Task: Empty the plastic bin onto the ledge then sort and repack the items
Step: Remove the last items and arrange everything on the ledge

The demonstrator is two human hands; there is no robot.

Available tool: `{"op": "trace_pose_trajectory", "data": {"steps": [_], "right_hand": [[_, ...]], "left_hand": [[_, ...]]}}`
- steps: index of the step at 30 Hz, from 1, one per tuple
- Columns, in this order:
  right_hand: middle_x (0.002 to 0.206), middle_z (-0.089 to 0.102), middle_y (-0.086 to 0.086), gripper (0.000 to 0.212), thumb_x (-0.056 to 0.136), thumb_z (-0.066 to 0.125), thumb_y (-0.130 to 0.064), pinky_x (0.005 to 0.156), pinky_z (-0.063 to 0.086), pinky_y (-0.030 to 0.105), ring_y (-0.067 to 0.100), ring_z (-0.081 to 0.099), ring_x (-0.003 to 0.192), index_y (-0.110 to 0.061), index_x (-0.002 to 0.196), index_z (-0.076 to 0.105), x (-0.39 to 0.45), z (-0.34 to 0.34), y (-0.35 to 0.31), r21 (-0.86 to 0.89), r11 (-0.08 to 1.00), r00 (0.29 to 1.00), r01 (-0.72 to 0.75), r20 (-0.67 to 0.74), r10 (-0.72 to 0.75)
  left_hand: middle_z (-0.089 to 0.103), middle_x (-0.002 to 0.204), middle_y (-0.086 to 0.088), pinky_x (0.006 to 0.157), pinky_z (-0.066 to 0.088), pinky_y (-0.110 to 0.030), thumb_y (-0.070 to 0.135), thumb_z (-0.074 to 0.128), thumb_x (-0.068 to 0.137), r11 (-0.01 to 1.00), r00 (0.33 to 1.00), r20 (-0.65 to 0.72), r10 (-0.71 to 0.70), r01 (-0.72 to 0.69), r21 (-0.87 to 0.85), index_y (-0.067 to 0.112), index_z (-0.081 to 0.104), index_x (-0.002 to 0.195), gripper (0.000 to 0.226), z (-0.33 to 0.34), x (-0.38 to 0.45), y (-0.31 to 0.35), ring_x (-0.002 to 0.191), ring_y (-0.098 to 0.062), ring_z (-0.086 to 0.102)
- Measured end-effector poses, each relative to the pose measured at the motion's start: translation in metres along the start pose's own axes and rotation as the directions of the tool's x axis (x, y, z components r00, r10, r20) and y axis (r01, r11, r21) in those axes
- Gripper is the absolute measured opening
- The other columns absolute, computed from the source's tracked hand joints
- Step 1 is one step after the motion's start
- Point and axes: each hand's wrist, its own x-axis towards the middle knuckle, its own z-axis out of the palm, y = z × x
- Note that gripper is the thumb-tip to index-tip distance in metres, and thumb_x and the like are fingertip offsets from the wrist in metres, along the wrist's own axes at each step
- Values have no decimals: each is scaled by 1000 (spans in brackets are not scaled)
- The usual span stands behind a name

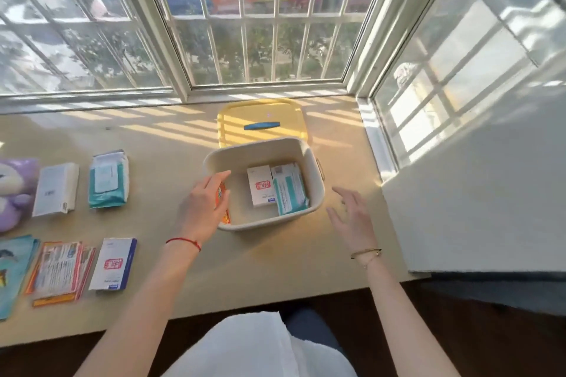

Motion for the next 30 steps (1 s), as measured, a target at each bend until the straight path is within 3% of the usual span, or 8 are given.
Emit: {"op": "trace_pose_trajectory", "data": {"steps": [4,8,10,12,17,21,26,30], "right_hand": [[125,53,9,45,92,62,-18,95,48,35,25,56,109,-12,135,51,67,29,8,-16,1000,989,-22,143,25],[133,47,5,47,95,57,-20,93,44,27,20,55,108,-16,141,44,119,70,16,-2,998,963,-55,264,54],[136,44,4,50,97,54,-21,98,36,20,17,50,116,-18,145,39,138,94,24,-20,997,947,-71,314,74],[137,44,6,54,97,54,-24,106,38,26,18,49,119,-21,147,35,153,116,34,-60,993,927,-101,356,116],[141,37,20,64,98,51,-31,99,46,38,30,64,102,-30,153,18,180,158,53,-194,966,858,-171,453,243],[147,29,22,75,96,55,-33,107,42,48,38,55,120,-39,152,5,187,183,67,-247,944,808,-220,496,318],[138,41,22,85,90,62,-36,104,43,52,40,52,119,-46,149,2,187,202,78,-234,938,788,-254,513,341],[134,44,19,90,82,73,-30,104,43,52,37,51,121,-50,142,8,188,206,76,-165,945,803,-283,497,328]], "left_hand": [[61,122,-5,85,53,-43,20,56,95,996,996,28,-86,87,-16,23,51,138,44,39,46,-8,109,-26,59],[57,125,-10,99,46,-45,19,55,95,986,981,105,-163,165,-3,22,45,143,49,89,84,-31,112,-29,56],[53,131,-7,91,50,-40,25,52,97,982,970,152,-188,181,59,25,38,147,51,110,98,-42,115,-26,55],[48,136,-5,86,51,-38,28,49,99,973,949,216,-228,215,84,27,31,150,54,131,108,-53,117,-24,53],[44,141,-10,91,49,-39,29,48,100,961,897,344,-277,263,89,31,21,152,60,179,121,-76,120,-26,53],[42,143,-15,89,52,-42,36,44,100,950,855,414,-312,290,116,38,13,153,61,205,123,-92,115,-29,56],[37,144,-15,90,52,-40,37,48,99,952,824,488,-287,304,46,42,9,152,67,222,126,-100,113,-26,54],[35,140,-12,105,41,-44,22,62,92,897,811,489,-322,426,-117,43,19,151,76,228,133,-101,124,-27,47]]}}
